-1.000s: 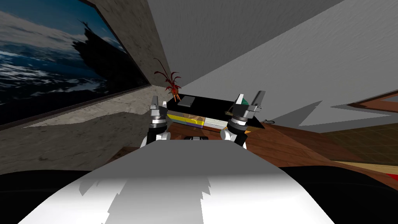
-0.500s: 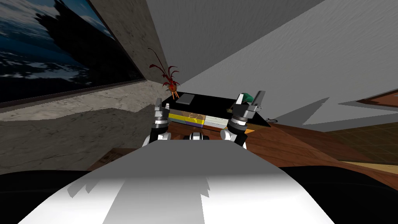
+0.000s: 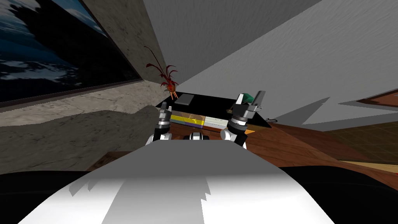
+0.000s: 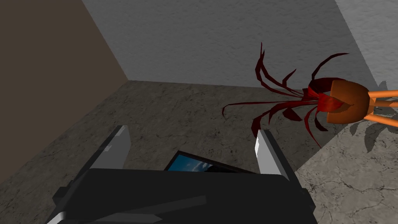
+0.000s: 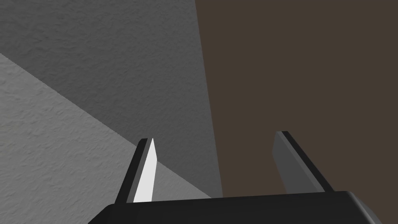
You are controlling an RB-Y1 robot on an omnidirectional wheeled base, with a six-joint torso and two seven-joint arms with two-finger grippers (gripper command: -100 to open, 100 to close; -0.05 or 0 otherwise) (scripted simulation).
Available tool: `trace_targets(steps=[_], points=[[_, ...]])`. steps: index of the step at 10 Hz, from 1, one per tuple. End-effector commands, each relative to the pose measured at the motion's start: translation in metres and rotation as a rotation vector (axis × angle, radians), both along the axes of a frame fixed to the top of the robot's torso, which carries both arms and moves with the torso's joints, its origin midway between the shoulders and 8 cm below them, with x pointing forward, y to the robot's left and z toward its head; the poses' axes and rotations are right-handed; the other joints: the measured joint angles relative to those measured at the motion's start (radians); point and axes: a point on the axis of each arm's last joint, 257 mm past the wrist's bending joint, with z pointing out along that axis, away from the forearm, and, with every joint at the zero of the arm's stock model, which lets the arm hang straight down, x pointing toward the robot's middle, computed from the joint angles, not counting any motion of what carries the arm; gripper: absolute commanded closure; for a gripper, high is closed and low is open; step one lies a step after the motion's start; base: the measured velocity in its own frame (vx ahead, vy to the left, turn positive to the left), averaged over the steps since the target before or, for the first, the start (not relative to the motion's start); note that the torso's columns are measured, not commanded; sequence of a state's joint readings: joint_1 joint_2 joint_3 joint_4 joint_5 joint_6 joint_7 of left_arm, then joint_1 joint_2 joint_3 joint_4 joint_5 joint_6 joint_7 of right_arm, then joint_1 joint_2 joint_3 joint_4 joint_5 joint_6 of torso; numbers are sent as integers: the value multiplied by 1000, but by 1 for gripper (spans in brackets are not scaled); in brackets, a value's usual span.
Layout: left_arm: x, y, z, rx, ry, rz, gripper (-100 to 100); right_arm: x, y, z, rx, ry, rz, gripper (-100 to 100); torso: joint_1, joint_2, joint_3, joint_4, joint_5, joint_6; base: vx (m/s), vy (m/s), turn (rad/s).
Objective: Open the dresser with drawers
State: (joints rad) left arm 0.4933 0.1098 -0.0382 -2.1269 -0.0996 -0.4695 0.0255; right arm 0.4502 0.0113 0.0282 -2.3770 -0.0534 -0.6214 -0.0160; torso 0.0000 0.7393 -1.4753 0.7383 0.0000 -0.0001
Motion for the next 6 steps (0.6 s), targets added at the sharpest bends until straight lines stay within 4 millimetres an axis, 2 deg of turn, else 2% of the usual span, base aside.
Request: trace_targets(steps=[1, 3, 6], points=[[7, 0, -17, 12, 21, -3, -100, 0, 0, 0, 0, 0, 0, 0, 0, 0, 0, 0, 0, 0, 24, -11, -8], [13, 0, -40, 34, 48, -8, -100, 0, 0, 0, 0, 0, 0, 0, 0, -1, -1, 0, 0, 0, 43, -7, -23], [18, 0, -65, 54, 76, -12, -100, 0, 0, 0, 0, 0, 0, 0, 0, -2, -1, 0, 0, 0, 57, -16, -18]])
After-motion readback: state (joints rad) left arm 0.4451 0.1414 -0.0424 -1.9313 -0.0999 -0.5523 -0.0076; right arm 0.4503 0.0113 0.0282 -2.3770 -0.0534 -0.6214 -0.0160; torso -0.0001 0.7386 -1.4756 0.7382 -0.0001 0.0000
